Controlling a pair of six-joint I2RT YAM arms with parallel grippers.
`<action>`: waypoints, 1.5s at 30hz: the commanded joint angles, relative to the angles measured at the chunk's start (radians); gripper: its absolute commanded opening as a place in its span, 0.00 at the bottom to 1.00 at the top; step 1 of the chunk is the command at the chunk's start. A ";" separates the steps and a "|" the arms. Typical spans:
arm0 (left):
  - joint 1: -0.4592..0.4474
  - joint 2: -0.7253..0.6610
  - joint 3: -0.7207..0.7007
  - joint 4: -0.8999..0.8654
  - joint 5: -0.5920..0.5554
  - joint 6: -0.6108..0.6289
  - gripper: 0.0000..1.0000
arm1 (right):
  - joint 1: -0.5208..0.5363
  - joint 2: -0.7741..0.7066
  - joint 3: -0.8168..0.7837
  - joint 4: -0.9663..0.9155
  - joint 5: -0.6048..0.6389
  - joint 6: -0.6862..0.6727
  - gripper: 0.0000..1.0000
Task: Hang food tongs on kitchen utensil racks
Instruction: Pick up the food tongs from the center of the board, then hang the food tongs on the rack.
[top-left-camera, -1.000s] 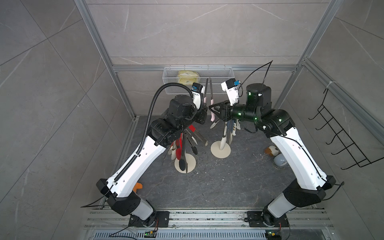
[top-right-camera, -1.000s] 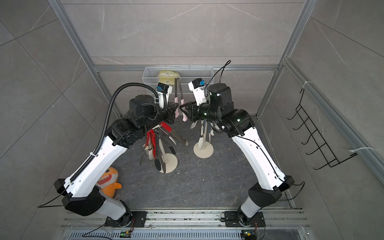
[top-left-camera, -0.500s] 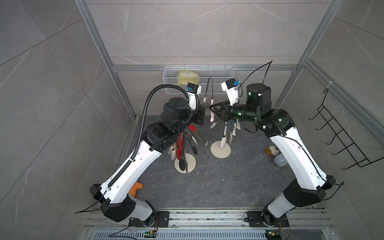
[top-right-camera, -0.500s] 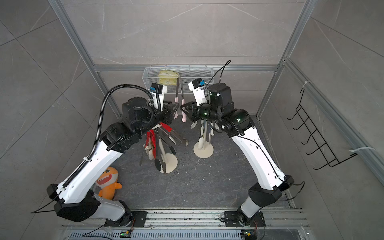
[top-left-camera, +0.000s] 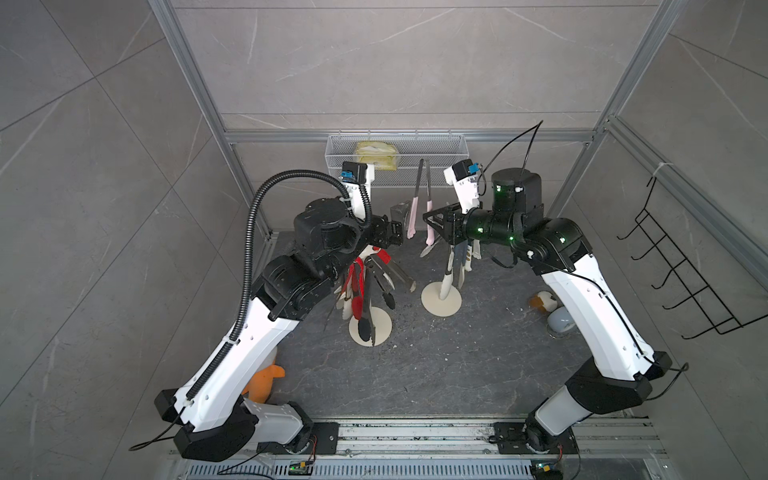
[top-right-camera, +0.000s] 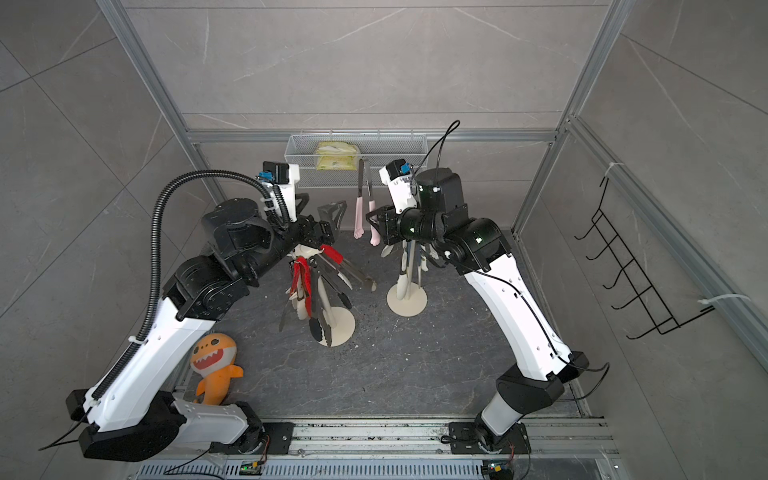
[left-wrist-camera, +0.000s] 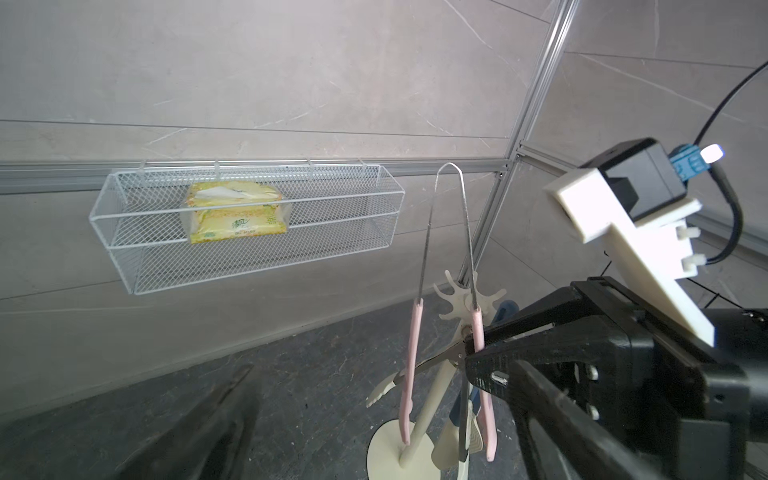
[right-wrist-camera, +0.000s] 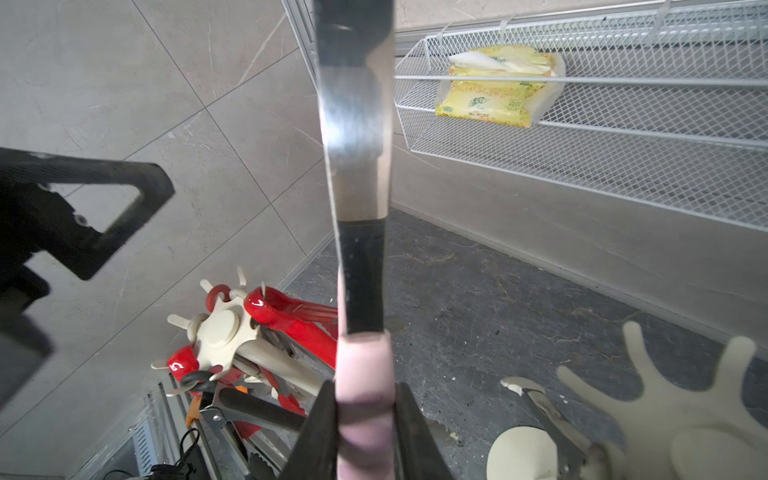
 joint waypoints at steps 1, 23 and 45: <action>-0.004 -0.067 0.021 -0.070 -0.136 -0.055 1.00 | 0.039 -0.004 0.023 -0.033 0.072 -0.061 0.14; -0.003 -0.310 -0.163 -0.400 -0.534 -0.239 0.99 | 0.254 -0.007 -0.124 0.014 0.444 -0.218 0.08; -0.004 -0.422 -0.314 -0.434 -0.486 -0.303 0.99 | 0.367 -0.053 -0.320 0.149 0.630 -0.282 0.06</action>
